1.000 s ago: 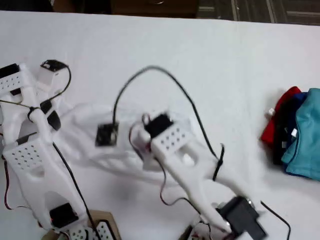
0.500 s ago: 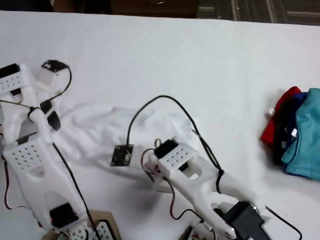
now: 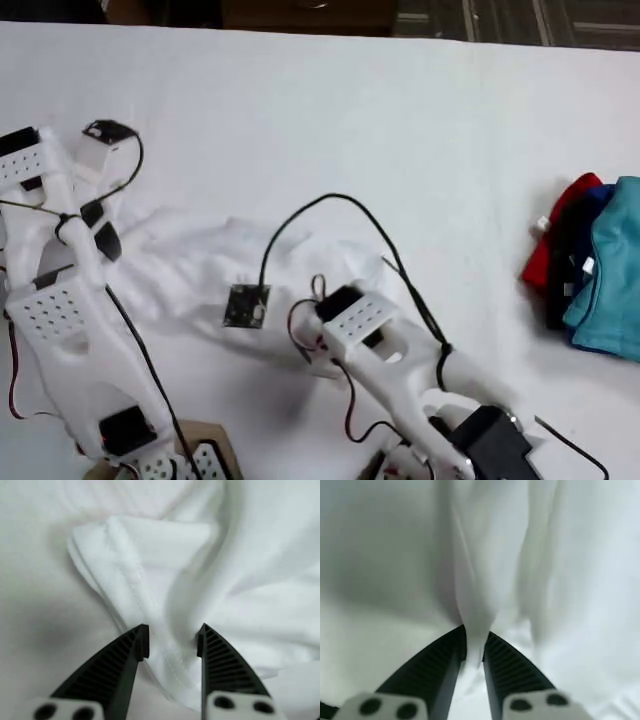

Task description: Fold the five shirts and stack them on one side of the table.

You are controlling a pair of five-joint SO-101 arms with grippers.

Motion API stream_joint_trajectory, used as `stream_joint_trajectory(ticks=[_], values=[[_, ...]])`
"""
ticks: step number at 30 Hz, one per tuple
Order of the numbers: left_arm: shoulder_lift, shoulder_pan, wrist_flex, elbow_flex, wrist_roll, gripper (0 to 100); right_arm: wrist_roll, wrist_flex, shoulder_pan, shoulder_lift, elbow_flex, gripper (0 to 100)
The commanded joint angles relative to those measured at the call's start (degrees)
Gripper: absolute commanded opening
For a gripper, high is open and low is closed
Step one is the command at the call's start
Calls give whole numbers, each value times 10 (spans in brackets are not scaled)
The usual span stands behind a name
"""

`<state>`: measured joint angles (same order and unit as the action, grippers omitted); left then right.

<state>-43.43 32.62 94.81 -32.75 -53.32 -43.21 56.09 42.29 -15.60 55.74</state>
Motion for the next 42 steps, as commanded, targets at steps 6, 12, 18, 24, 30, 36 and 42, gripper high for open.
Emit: stream_joint_trajectory(ticks=[6,12,18,24,30,36,42], values=[[3,2,4,-1,-4,184,-75,73,-60,-13,-115,20],[3,2,4,-1,-4,184,-108,81,-107,-8,-200,20],[3,2,4,-1,-4,184,-123,62,-139,95,-273,20],[3,3,4,-1,-4,184,-123,33,-154,237,-415,20],[3,3,2,-1,-4,184,-123,39,-160,368,-534,21],[3,2,2,-2,-4,184,-121,65,-185,411,-609,25],[3,1,2,-5,-4,184,-120,64,-198,413,-622,107]])
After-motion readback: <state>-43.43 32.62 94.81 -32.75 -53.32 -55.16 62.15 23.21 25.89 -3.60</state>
